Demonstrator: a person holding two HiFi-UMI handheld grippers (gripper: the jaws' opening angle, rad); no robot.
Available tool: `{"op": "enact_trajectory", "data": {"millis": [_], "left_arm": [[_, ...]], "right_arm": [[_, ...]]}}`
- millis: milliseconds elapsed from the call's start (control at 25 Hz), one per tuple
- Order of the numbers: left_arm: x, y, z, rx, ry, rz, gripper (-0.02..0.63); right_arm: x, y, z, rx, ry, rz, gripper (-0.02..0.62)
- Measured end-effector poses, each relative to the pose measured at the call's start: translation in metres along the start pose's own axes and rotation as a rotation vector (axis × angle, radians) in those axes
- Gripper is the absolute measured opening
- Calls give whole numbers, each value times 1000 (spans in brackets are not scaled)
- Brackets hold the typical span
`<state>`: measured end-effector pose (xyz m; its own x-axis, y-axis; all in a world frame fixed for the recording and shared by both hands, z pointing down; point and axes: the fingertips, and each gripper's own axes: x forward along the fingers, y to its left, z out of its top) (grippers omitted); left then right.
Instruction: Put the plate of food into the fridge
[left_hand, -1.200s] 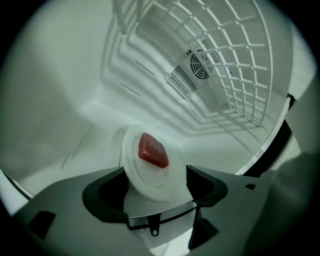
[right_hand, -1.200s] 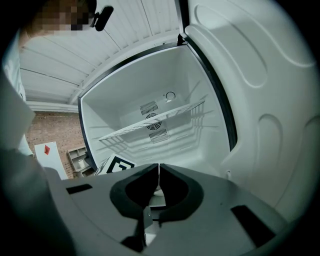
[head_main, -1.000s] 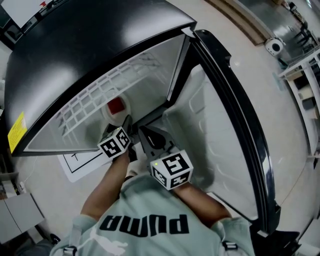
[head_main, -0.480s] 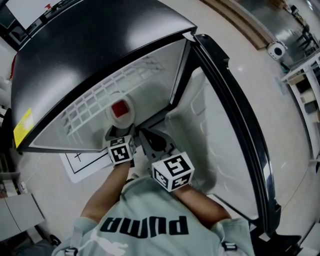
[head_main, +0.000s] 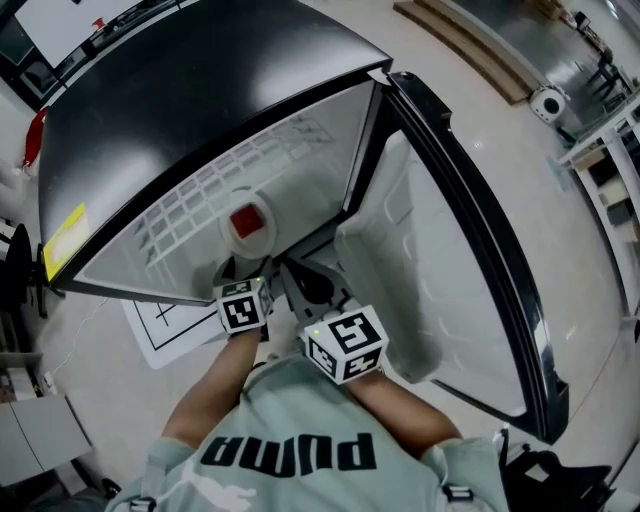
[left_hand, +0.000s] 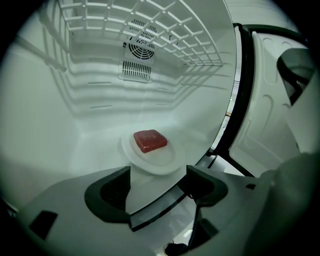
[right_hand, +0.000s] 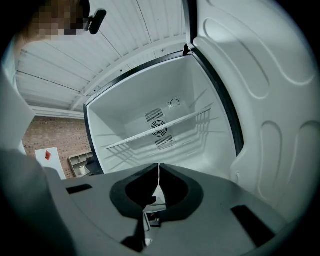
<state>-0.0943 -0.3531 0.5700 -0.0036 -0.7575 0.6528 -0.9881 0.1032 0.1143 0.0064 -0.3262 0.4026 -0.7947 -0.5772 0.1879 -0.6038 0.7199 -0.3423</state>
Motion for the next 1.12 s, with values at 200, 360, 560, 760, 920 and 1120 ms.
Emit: {"op": "enact_trajectory", "data": {"millis": [200, 360, 560, 760, 920, 1120], "left_arm": [[-31, -8, 14, -16, -85, -98, 347], [-67, -18, 30, -4, -171, -191, 334], [-114, -19, 42, 56, -256, -245, 143], [-155, -17, 41, 86, -298, -306, 5], [-190, -16, 37, 97, -323, -365, 5], [-225, -13, 28, 116, -350, -419, 5]], "right_arm": [[-2, 4, -1, -37, -4, -51, 6], [-5, 17, -6, -61, -2, -84, 6], [-13, 44, -8, -91, -10, -111, 6], [-22, 64, -15, -119, -17, -157, 5], [-31, 81, -22, -133, -24, -195, 5], [-46, 98, -32, -141, -30, -241, 5]]}}
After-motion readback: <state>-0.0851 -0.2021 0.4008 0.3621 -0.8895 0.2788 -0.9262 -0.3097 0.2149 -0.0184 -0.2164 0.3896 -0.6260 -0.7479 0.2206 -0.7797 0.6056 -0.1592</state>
